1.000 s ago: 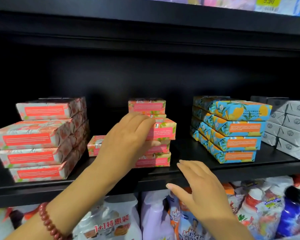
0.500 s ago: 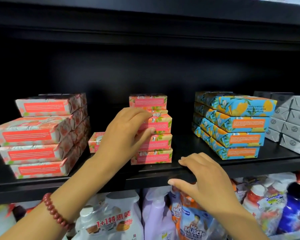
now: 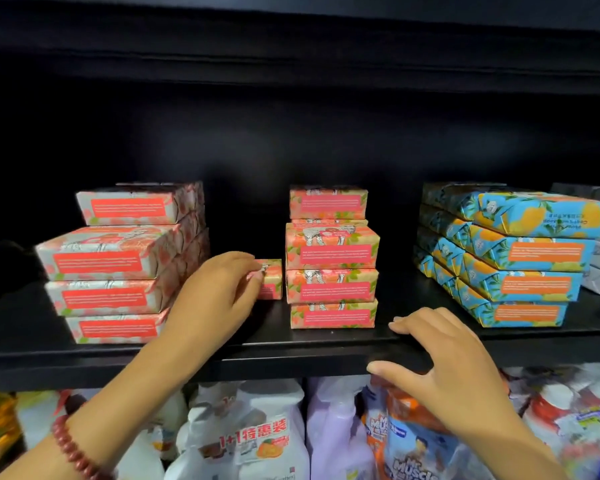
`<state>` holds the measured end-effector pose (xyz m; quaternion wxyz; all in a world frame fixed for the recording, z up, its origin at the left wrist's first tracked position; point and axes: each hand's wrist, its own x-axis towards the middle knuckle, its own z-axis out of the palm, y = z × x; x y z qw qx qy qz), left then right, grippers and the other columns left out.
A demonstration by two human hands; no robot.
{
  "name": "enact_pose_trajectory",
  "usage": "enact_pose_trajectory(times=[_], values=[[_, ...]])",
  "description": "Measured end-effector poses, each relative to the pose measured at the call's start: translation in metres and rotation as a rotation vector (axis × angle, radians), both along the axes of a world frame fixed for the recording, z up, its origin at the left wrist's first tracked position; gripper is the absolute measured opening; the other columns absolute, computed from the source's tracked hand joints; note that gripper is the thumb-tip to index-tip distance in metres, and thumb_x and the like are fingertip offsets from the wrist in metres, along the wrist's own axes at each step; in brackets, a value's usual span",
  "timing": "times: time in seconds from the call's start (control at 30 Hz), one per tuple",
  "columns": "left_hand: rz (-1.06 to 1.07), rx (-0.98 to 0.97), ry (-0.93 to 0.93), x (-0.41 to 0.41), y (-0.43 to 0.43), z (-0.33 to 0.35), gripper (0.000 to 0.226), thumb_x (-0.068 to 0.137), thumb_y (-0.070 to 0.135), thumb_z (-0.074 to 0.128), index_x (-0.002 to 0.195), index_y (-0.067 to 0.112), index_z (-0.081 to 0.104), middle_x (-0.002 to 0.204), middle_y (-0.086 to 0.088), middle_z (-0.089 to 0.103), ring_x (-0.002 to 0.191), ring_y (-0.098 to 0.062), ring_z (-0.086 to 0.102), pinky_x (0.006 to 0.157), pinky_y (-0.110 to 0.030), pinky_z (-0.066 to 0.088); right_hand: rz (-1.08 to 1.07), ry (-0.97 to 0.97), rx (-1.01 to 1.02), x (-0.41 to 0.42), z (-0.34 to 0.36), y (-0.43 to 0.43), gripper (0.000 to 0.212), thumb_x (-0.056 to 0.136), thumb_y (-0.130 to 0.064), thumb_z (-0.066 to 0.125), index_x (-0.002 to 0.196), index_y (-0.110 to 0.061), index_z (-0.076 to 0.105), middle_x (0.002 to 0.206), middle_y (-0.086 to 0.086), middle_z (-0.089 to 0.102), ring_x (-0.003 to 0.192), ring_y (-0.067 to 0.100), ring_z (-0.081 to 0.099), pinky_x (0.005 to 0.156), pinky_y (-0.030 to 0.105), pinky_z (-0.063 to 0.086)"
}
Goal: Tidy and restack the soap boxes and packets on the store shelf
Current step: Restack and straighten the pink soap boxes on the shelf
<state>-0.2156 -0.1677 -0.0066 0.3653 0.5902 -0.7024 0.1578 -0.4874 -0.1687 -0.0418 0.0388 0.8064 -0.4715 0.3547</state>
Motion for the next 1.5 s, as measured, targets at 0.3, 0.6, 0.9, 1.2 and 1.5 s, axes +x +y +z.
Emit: enact_pose_trajectory(times=[0.3, 0.6, 0.9, 1.2, 1.5], values=[[0.076, 0.139, -0.212, 0.001, -0.002, 0.003, 0.032, 0.088, 0.044, 0.054, 0.11, 0.021, 0.06, 0.102, 0.006, 0.061, 0.096, -0.013, 0.054, 0.08, -0.03, 0.046, -0.015, -0.011, -0.009, 0.001, -0.001, -0.001, 0.067, 0.063, -0.069, 0.05, 0.096, -0.014, 0.069, 0.088, -0.007, 0.06, 0.088, 0.019, 0.057, 0.077, 0.043, 0.049], [0.075, 0.148, -0.101, 0.005, 0.014, 0.004, 0.078, 0.068, 0.07, 0.055, 0.129, 0.022, 0.054, 0.121, 0.006, 0.057, 0.112, -0.013, 0.05, 0.086, -0.023, 0.04, -0.015, 0.018, -0.012, 0.001, -0.002, -0.002, 0.068, 0.064, -0.068, 0.048, 0.099, -0.014, 0.069, 0.092, -0.005, 0.062, 0.092, 0.019, 0.057, 0.08, 0.042, 0.048], [0.154, 0.084, -0.079, -0.003, 0.018, -0.001, 0.091, 0.055, 0.083, 0.043, 0.115, 0.017, 0.062, 0.107, 0.002, 0.062, 0.1, -0.017, 0.053, 0.077, -0.022, 0.036, -0.017, 0.014, -0.099, 0.001, -0.006, -0.003, 0.061, 0.066, -0.062, 0.052, 0.093, -0.011, 0.07, 0.088, -0.002, 0.065, 0.085, 0.024, 0.061, 0.073, 0.042, 0.048], [0.076, -0.154, -0.101, -0.009, 0.043, -0.003, 0.077, 0.062, 0.072, 0.06, 0.098, 0.004, 0.067, 0.096, -0.007, 0.066, 0.088, -0.026, 0.061, 0.078, -0.026, 0.04, -0.028, 0.034, -0.167, 0.001, -0.008, -0.004, 0.054, 0.066, -0.057, 0.055, 0.088, -0.01, 0.07, 0.084, 0.0, 0.066, 0.081, 0.026, 0.064, 0.069, 0.039, 0.047], [-0.043, -0.309, 0.038, -0.033, 0.062, 0.054, 0.071, 0.062, 0.068, 0.062, 0.098, 0.007, 0.065, 0.094, -0.001, 0.066, 0.083, -0.012, 0.058, 0.069, -0.025, 0.043, -0.023, 0.049, -0.12, 0.0, -0.007, -0.004, 0.063, 0.068, -0.065, 0.045, 0.092, -0.011, 0.069, 0.087, -0.001, 0.065, 0.085, 0.022, 0.061, 0.074, 0.031, 0.039]])
